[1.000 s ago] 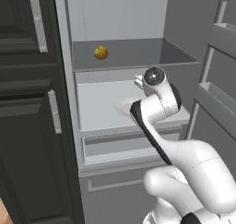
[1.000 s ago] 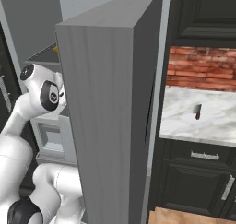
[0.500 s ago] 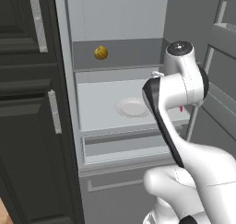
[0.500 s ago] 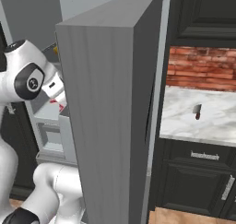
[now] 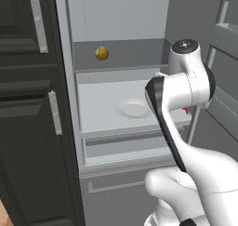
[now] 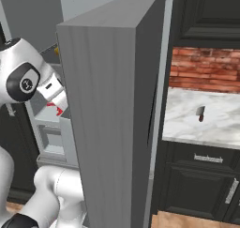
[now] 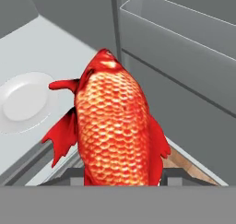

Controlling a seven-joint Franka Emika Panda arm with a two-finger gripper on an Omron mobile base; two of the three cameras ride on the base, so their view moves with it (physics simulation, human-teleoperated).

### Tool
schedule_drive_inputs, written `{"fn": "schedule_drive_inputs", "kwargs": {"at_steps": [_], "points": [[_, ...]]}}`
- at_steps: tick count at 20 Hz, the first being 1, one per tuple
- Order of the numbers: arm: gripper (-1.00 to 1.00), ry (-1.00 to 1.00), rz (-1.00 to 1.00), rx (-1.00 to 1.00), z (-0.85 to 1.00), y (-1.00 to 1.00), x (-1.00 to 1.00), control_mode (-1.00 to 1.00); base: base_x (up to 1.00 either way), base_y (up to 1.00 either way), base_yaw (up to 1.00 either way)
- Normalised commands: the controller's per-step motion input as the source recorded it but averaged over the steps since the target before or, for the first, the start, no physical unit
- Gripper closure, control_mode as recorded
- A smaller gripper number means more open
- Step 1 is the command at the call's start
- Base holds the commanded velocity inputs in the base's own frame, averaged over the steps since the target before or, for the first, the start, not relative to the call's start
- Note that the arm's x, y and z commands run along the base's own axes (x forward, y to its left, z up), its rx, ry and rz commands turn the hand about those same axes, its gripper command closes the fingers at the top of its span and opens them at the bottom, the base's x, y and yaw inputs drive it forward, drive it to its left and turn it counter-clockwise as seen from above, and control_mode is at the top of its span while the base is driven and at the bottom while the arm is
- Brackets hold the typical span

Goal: Retrieve the fish from the fridge and place it on the cutting board.

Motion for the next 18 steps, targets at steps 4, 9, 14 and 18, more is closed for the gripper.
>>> {"fn": "schedule_drive_inputs", "kwargs": {"at_steps": [4,9,14,18], "points": [[1.0,0.04,0.09,0.0,-0.12,0.0,-0.7,-1.0,0.0,0.0,0.0],[1.0,0.06,0.18,-0.01,-0.24,0.07,-1.0,-1.0,0.0,0.0,0.0],[1.0,0.0,0.19,-0.01,-0.01,0.25,-0.89,-1.0,0.0,0.0,0.0],[1.0,-0.02,0.03,0.0,0.0,0.01,-0.15,-1.0,0.0,0.0,0.0]]}}
